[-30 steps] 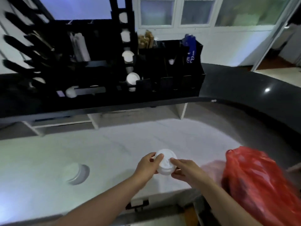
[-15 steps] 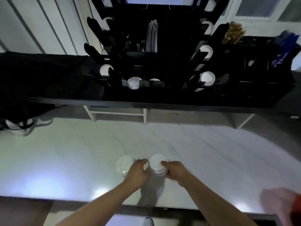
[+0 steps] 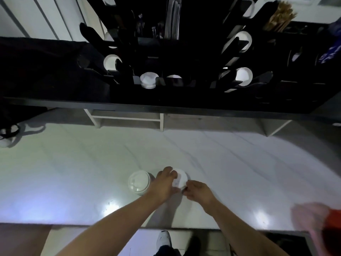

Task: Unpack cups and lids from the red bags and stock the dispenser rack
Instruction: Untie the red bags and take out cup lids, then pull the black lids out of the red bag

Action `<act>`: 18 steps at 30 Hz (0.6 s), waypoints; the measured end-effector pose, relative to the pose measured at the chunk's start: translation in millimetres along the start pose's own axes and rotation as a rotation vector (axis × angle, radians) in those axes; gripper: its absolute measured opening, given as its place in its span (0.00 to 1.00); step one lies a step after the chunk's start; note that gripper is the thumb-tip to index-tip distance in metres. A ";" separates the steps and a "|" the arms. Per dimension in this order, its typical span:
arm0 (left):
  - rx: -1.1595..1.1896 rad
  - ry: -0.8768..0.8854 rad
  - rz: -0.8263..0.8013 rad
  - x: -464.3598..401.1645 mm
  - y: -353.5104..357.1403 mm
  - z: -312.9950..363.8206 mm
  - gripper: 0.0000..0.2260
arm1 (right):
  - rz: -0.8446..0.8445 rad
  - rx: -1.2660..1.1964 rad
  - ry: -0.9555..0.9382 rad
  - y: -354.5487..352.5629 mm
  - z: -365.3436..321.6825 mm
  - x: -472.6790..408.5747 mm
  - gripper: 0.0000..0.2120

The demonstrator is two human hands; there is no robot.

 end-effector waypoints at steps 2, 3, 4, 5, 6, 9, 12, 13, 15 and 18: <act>0.039 0.031 0.031 1.9 4.3 -5.8 0.24 | 0.000 -0.024 -0.017 1.1 4.4 -3.4 0.09; 0.057 0.050 0.048 5.1 7.3 -8.2 0.23 | 0.006 -0.042 -0.016 1.8 6.2 -5.1 0.08; 0.075 0.067 0.071 8.8 10.0 -10.1 0.21 | 0.013 -0.054 -0.011 2.2 7.2 -6.2 0.08; 0.096 0.078 0.098 12.5 12.3 -11.7 0.20 | 0.017 -0.074 -0.008 2.9 7.9 -7.5 0.07; 0.114 0.082 0.123 15.6 14.0 -12.7 0.19 | 0.016 -0.078 -0.006 2.9 8.2 -8.1 0.07; 0.106 0.086 0.132 19.3 13.4 -9.9 0.21 | -0.009 -0.037 -0.007 0.5 4.5 -3.5 0.09; 0.009 0.064 0.165 16.3 6.2 -0.1 0.30 | 0.020 0.048 -0.025 -10.1 -3.4 5.5 0.08; -0.032 0.078 0.199 13.6 3.1 4.6 0.31 | 0.056 0.078 -0.041 -16.1 -7.1 8.6 0.07; -0.112 0.164 0.265 5.8 -2.8 16.9 0.25 | 0.148 0.131 -0.061 -32.4 -13.9 15.3 0.03; -0.163 0.299 0.290 -13.3 -10.1 45.3 0.15 | 0.251 0.184 -0.088 -63.9 -21.2 27.7 0.07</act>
Point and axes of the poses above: each hand's wrist, its own x-axis away from the middle knuckle, its own y-axis out of the palm, z = x × y, the point moved 1 cm from there along -x, towards the middle knuckle, and after that the axes turned 8 degrees about y, right-handed, at the moved point
